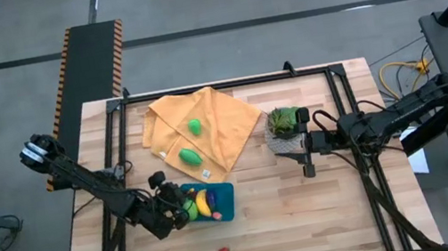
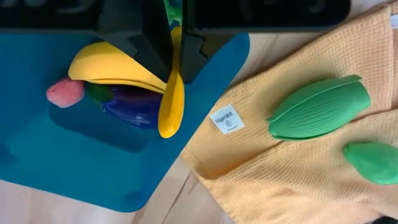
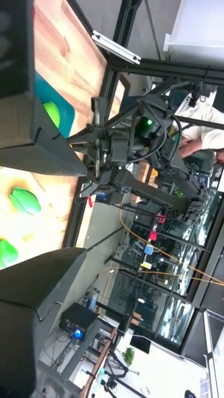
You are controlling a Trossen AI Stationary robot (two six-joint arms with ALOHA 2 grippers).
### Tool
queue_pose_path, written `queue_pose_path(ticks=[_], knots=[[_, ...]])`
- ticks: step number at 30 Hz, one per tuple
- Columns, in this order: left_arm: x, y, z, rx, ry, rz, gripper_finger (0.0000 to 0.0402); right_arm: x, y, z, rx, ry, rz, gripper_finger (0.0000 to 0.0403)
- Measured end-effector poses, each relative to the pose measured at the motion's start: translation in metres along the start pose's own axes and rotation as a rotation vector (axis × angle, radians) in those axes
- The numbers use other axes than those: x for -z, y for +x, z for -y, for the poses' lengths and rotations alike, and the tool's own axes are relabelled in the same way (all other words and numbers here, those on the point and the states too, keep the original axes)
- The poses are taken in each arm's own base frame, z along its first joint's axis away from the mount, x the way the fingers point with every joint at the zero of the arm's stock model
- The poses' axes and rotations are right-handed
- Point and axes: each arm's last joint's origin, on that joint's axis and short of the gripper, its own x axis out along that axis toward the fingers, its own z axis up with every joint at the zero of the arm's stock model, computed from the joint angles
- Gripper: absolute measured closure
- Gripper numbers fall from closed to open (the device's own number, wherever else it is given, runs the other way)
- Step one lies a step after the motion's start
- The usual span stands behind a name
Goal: Pick and placing Produce into tupperware
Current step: Put the yellow zucchini into the blue bin
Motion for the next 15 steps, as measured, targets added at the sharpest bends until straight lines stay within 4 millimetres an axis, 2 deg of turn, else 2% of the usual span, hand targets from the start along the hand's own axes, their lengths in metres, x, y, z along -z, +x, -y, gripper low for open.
queue_pose_path(ticks=[15], knots=[[0.0008, 0.0000, -0.0011, -0.009, 0.010, -0.006, 0.0401, 0.0000, 0.0000, 0.0000, 0.000, 0.000, 0.000, 0.0211]])
